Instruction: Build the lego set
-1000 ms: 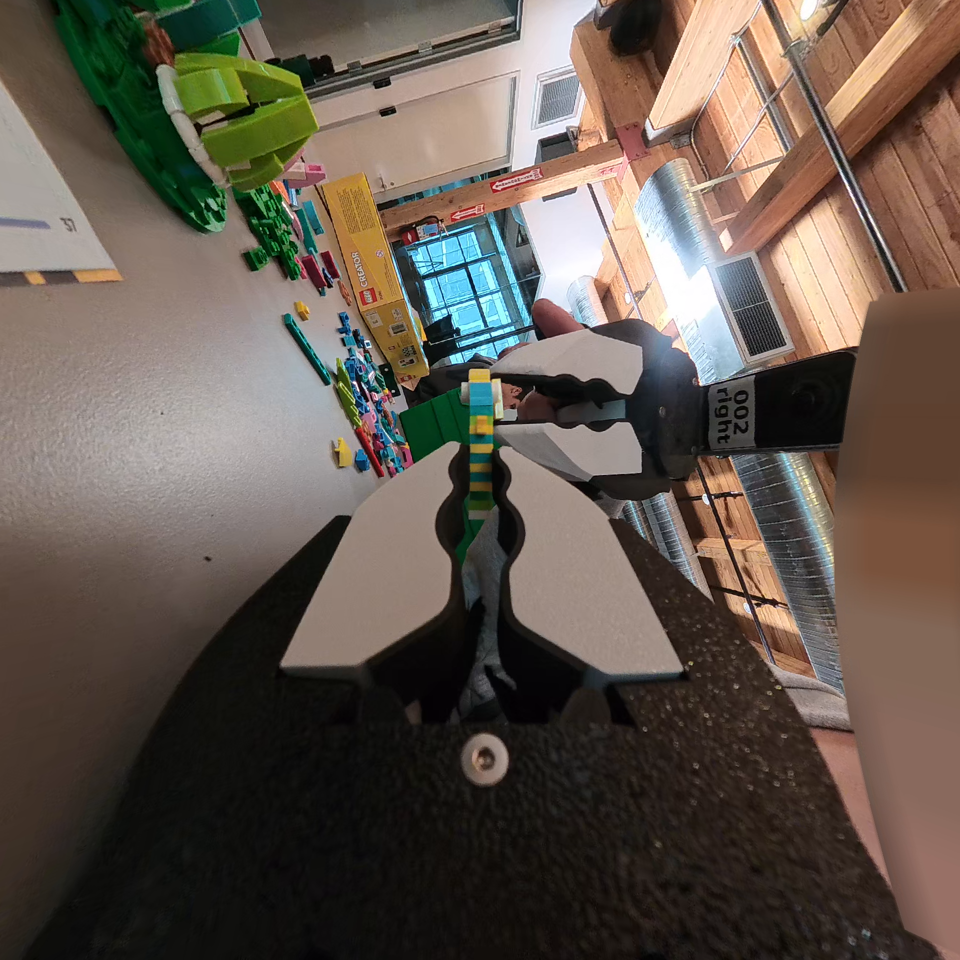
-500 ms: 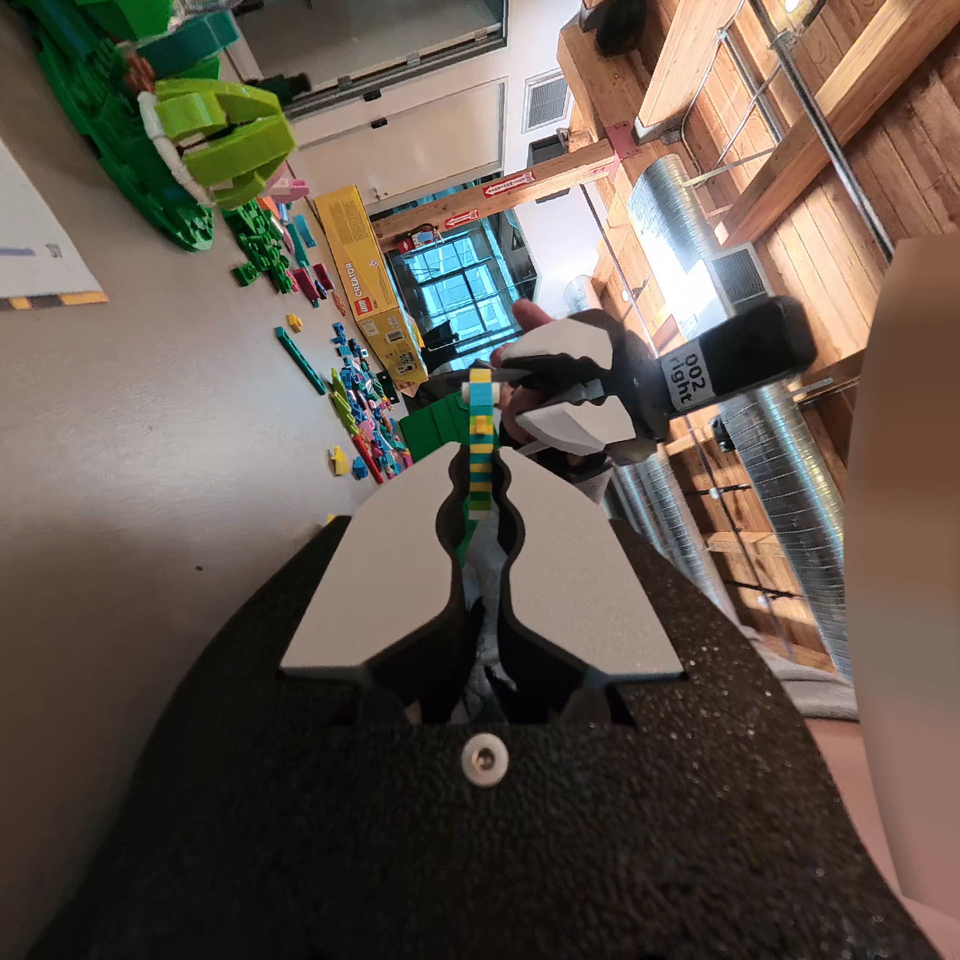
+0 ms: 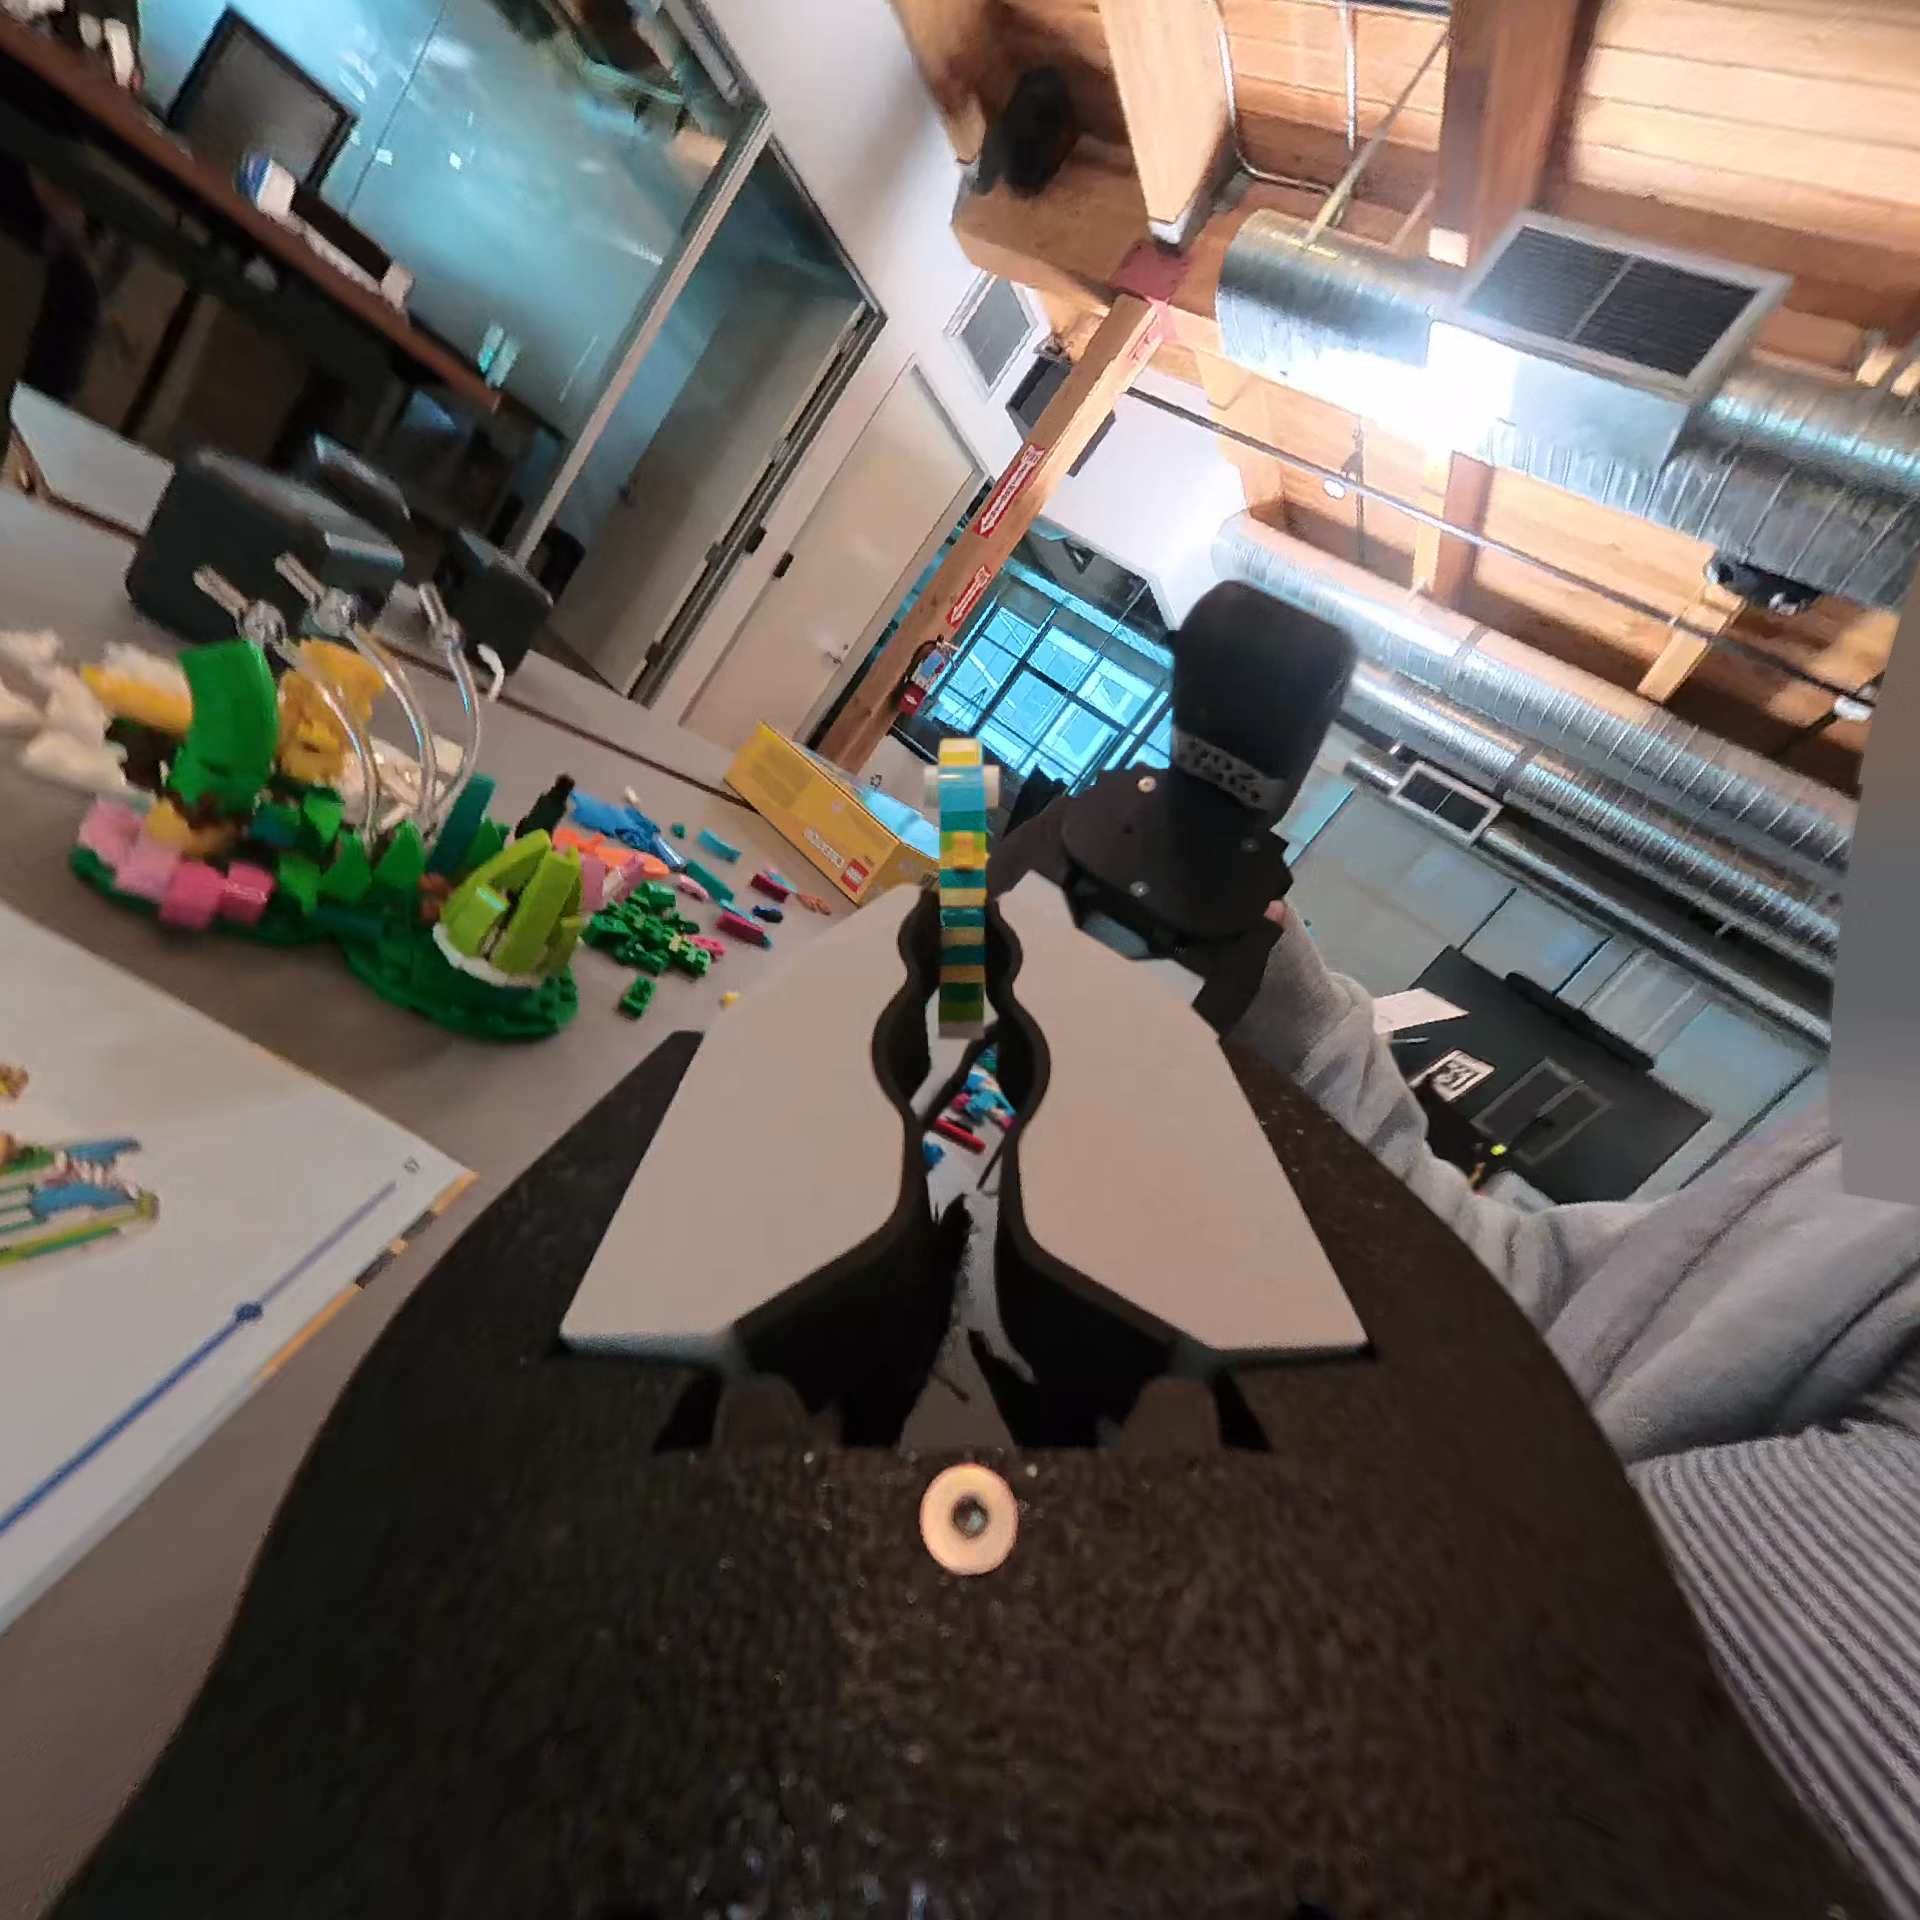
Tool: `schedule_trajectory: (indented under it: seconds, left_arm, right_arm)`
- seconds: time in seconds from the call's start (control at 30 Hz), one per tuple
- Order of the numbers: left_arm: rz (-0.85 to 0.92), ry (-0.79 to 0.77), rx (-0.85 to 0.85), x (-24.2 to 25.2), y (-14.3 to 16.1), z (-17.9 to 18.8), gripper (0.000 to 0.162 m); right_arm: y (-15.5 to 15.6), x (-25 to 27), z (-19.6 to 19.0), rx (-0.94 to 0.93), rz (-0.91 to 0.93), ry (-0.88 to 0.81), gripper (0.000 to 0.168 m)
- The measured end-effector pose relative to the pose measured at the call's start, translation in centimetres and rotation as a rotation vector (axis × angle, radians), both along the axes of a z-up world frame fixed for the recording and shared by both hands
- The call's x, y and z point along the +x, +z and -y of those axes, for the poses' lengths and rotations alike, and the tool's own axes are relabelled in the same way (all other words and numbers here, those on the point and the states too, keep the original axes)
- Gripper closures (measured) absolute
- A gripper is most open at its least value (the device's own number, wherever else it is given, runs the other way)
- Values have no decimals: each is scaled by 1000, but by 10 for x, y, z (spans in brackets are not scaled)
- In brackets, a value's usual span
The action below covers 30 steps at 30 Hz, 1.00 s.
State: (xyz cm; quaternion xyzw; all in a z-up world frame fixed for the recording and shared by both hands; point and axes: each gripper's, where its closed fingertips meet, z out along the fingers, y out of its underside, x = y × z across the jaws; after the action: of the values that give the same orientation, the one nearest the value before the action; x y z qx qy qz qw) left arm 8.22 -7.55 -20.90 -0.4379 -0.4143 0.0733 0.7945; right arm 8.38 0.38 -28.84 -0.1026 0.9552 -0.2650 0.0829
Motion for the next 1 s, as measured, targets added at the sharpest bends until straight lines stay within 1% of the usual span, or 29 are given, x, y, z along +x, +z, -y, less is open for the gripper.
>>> schedule_trajectory:
  seconds: [0.1, 0.23, 0.4, 0.63, 0.67, 0.7, 0.93, 1.0]
  left_arm:
    - [-24, 2, -23, 1, 1, -1, 155]
    - [-14, -6, 2, 0, 0, 1, 155]
    - [-21, -12, -17, 1, -1, -2, 155]
    - [-11, -14, -8, 0, -1, -1, 155]
    - [-9, -15, -6, 0, -1, -1, 155]
    - [-7, -14, -5, 0, -2, -1, 155]
    - [3, -15, 7, -1, -2, 0, 155]
    - [3, -16, 9, -1, -2, 0, 155]
  right_arm:
    - [-16, 2, 1, 58, -3, 18, 148]
    - [-25, 6, 4, 72, 8, 52, 149]
    - [-35, 8, 4, 100, -3, 80, 149]
    - [-34, 11, 7, 83, 32, 88, 161]
    - [-34, 10, 7, 79, 26, 85, 167]
    - [-34, 9, 7, 75, 19, 83, 168]
    - [-28, 2, 9, 42, -12, 61, 168]
    - [-25, 3, 9, 25, 4, 69, 168]
